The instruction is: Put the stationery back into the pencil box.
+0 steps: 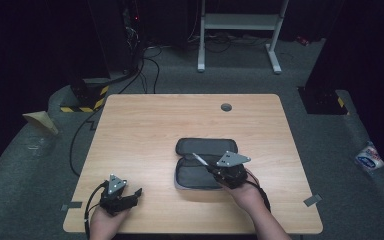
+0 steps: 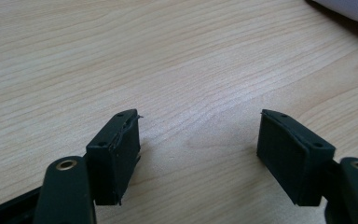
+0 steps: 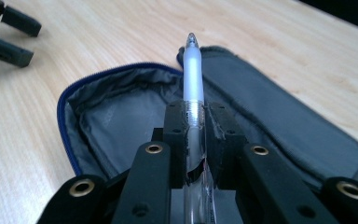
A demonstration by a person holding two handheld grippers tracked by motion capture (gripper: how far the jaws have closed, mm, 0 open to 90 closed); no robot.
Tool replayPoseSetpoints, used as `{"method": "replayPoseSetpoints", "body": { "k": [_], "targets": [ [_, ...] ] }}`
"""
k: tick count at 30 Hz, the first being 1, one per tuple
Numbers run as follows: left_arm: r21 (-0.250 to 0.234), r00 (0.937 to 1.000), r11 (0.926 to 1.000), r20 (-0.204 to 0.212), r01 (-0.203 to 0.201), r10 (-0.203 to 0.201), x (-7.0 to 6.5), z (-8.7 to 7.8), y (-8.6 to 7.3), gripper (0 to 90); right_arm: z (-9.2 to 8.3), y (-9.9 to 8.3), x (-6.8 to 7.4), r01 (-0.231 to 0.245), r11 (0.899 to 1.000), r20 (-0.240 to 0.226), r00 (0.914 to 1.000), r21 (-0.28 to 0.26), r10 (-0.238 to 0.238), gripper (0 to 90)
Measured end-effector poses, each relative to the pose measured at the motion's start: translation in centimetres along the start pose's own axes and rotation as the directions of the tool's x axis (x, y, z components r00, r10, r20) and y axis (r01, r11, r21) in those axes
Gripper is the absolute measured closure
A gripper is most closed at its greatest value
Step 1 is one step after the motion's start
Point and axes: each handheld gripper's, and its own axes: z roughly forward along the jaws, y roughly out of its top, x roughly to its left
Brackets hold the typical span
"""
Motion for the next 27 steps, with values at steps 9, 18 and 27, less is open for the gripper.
{"method": "replayPoseSetpoints", "body": {
  "k": [9,18,27],
  "targets": [
    [0.0,1.0,1.0,0.002,0.004,-0.004,0.0,0.0,0.0,29.8,1.4,-0.1,0.3,0.018,0.999,-0.038,0.9992,0.033,-0.017,78.1],
    [0.0,1.0,1.0,0.006,0.003,-0.003,0.0,0.0,0.0,29.7,1.2,0.0,0.0,-0.033,0.999,-0.048,0.9983,0.003,0.033,61.7],
    [-0.001,1.0,1.0,0.009,-0.001,0.001,0.1,0.0,0.0,29.6,0.9,-0.5,-0.2,-0.063,0.998,-0.02,0.9978,0.005,0.063,54.6]
  ]
}}
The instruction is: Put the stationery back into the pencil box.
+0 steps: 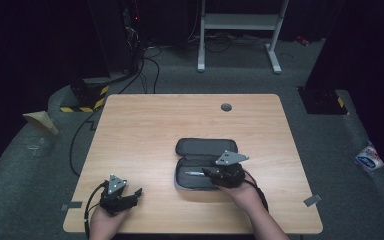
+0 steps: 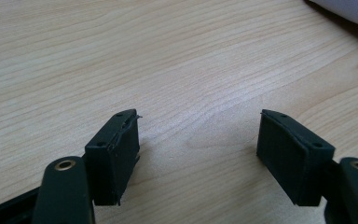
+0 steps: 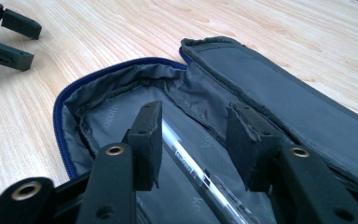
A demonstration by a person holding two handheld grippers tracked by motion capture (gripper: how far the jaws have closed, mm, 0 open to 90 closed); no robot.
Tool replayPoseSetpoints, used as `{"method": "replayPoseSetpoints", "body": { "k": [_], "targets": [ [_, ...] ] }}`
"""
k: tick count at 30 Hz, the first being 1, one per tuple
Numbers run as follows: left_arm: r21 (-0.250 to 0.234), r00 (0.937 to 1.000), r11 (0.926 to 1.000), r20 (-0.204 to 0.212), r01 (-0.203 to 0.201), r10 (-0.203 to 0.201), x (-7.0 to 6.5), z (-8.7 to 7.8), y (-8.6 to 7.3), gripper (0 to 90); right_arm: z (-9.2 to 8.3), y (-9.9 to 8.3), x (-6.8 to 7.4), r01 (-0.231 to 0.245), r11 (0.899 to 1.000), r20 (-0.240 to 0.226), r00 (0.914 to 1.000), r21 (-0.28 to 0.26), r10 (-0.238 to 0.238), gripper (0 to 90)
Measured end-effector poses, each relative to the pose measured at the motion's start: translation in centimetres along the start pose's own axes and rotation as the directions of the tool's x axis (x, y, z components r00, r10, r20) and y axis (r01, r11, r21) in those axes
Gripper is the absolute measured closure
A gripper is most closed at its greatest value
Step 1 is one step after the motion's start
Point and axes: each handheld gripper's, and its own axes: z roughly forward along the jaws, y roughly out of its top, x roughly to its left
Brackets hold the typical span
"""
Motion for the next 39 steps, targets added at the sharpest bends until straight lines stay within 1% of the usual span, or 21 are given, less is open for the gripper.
{"method": "replayPoseSetpoints", "body": {
  "k": [3,7,9,14,17,20,22,24,25,28,29,30,31,32,33,34,35,36,37,38,39],
  "targets": [
    [0.0,1.0,1.0,0.001,0.0,0.0,0.0,0.0,0.0,29.6,-0.1,-0.1,-0.1,-0.005,1.0,0.009,0.9999,-0.008,0.005,52.6],
    [0.0,1.0,1.0,0.002,0.0,0.0,0.0,0.0,0.0,29.6,-0.3,-0.3,-0.3,-0.025,1.0,0.027,0.9993,-0.017,0.025,48.1],
    [0.001,1.0,1.0,0.003,-0.001,0.001,0.0,0.0,0.0,29.6,-0.4,-0.3,-0.4,-0.032,0.999,0.031,0.999,-0.018,0.033,47.3],
    [0.001,1.0,1.0,0.005,-0.007,0.007,0.1,0.1,0.1,29.7,-1.1,-1.0,-1.0,-0.052,0.998,0.054,0.9971,-0.022,0.053,44.7],
    [-0.001,0.9999,1.0,0.01,-0.003,0.003,0.1,0.2,0.2,29.7,-1.6,-1.4,-1.4,-0.064,0.998,0.078,0.9948,-0.022,0.066,42.8],
    [0.005,1.0,1.0,0.002,-0.003,0.003,0.0,0.3,0.3,29.6,-2.3,-1.8,-2.1,-0.078,0.997,0.104,0.9913,-0.03,0.081,41.7],
    [0.002,1.0,1.0,-0.003,-0.002,0.002,-0.1,0.4,0.4,29.6,-2.8,-2.0,-2.6,-0.1,0.994,0.115,0.9879,-0.036,0.103,40.9],
    [0.001,1.0,1.0,-0.004,-0.002,0.002,-0.1,0.4,0.4,29.6,-3.1,-2.2,-2.8,-0.104,0.994,0.125,0.9863,-0.039,0.108,40.7],
    [0.004,1.0,1.0,-0.004,-0.002,0.002,-0.1,0.5,0.5,29.6,-3.7,-2.6,-3.4,-0.114,0.992,0.146,0.9819,-0.048,0.12,40.0],
    [0.004,1.0,1.0,0.0,0.0,0.0,-0.1,0.5,0.5,29.1,-4.6,-3.0,-4.2,-0.133,0.989,0.172,0.9748,-0.061,0.142,39.2],
    [0.004,1.0,1.0,0.005,-0.004,0.004,-0.1,0.6,0.5,29.1,-4.6,-3.0,-4.2,-0.133,0.989,0.172,0.9748,-0.061,0.142,39.2],
    [0.005,0.9996,0.9997,0.016,-0.023,0.023,-0.1,0.7,0.6,27.8,-5.3,-3.4,-4.7,-0.148,0.986,0.19,0.9687,-0.075,0.159,38.5],
    [0.005,0.9994,0.9995,0.016,-0.03,0.03,0.0,0.7,0.7,27.4,-5.5,-3.6,-4.8,-0.147,0.986,0.199,0.9667,-0.081,0.16,38.3],
    [0.005,0.9994,0.9995,0.016,-0.03,0.03,0.0,0.7,0.7,26.7,-5.5,-3.6,-4.8,-0.147,0.986,0.199,0.9667,-0.081,0.16,38.3],
    [0.006,0.9993,0.9994,0.014,-0.034,0.034,0.2,0.9,0.9,26.4,-6.3,-4.0,-5.3,-0.16,0.983,0.223,0.9586,-0.093,0.177,37.6],
    [0.006,0.9993,0.9994,0.014,-0.034,0.034,0.2,0.9,0.9,26.2,-6.3,-4.0,-5.3,-0.16,0.983,0.223,0.9586,-0.093,0.177,37.6],
    [0.003,0.9994,0.9995,0.014,-0.033,0.033,0.2,1.0,0.9,26.2,-6.5,-4.2,-5.4,-0.165,0.982,0.232,0.9553,-0.095,0.183,37.4],
    [0.008,0.9995,0.9996,0.014,-0.028,0.028,0.4,1.2,1.1,25.4,-7.0,-4.6,-5.9,-0.173,0.98,0.262,0.9456,-0.1,0.193,37.0],
    [0.009,0.9996,0.9996,0.013,-0.025,0.025,0.5,1.3,1.2,25.0,-7.3,-4.9,-6.2,-0.183,0.978,0.274,0.9401,-0.1,0.203,36.7],
    [0.009,0.9996,0.9996,0.013,-0.025,0.025,0.5,1.3,1.2,24.4,-7.5,-5.3,-6.4,-0.189,0.977,0.294,0.9325,-0.101,0.211,36.3],
    [0.01,0.9997,0.9996,0.008,-0.025,0.025,0.6,1.5,1.3,24.4,-7.5,-5.3,-6.4,-0.189,0.977,0.294,0.9325,-0.101,0.211,36.3]
  ]
}}
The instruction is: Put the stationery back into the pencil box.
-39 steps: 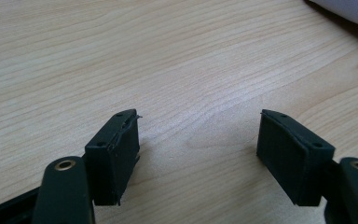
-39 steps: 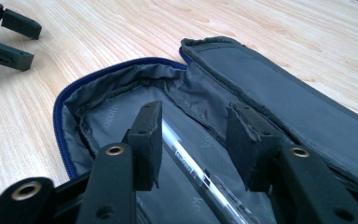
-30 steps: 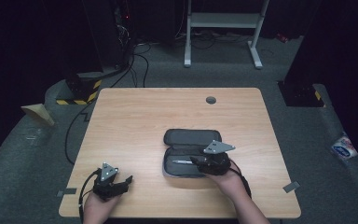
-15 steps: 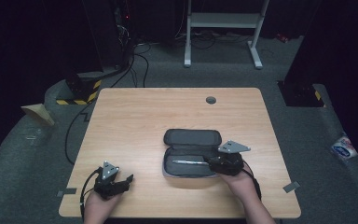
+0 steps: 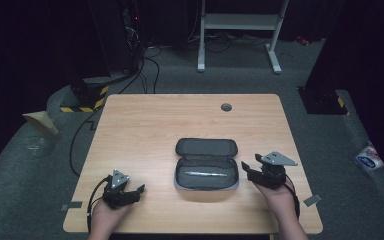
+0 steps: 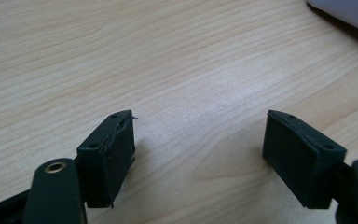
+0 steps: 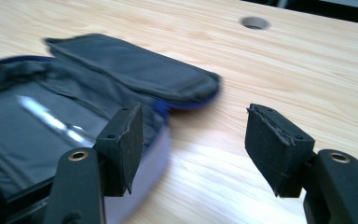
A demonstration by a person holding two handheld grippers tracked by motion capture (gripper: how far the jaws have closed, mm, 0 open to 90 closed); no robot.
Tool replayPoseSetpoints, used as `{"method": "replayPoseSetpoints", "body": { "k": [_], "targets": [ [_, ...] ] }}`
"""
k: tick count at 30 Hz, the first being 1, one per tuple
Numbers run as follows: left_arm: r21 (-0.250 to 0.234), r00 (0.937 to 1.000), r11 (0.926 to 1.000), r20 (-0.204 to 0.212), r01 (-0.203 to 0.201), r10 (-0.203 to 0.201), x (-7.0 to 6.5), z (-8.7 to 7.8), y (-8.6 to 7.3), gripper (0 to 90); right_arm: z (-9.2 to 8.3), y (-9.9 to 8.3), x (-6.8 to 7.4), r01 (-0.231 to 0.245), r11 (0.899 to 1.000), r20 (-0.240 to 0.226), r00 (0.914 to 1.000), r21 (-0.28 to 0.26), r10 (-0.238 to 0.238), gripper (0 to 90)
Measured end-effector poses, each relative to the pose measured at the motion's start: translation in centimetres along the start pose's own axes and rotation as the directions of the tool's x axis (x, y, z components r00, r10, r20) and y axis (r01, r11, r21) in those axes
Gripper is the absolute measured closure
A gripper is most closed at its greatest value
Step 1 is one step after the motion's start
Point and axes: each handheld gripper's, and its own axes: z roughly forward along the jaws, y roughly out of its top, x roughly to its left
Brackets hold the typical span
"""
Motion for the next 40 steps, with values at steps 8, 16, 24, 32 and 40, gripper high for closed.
{"method": "replayPoseSetpoints", "body": {
  "k": [8,16,24,32,40],
  "targets": [
    [0.04,0.9999,0.9991,0.01,0.01,-0.01,0.3,1.0,0.9,10.2,-0.5,-2.9,-2.8,-0.057,0.997,0.122,0.9912,0.053,0.05,34.6],
    [0.037,0.9999,0.9992,0.005,0.011,-0.011,0.4,1.2,1.1,11.2,1.1,-5.4,-3.7,-0.107,0.974,0.162,0.9839,0.198,0.075,29.4],
    [0.018,0.9999,0.9997,-0.002,0.014,-0.014,0.4,1.1,0.9,16.9,2.0,-5.1,-3.5,-0.126,0.971,0.173,0.9807,0.202,0.091,21.4],
    [0.012,0.9999,0.9998,-0.002,0.017,-0.017,0.3,0.9,0.8,18.9,2.4,-4.9,-2.8,-0.161,0.968,0.213,0.9699,0.195,0.118,22.0],
    [0.007,0.9998,0.9998,-0.005,0.017,-0.017,0.3,0.8,0.7,20.5,2.5,-4.9,-2.8,-0.153,0.969,0.212,0.971,0.195,0.111,22.2]
  ]
}}
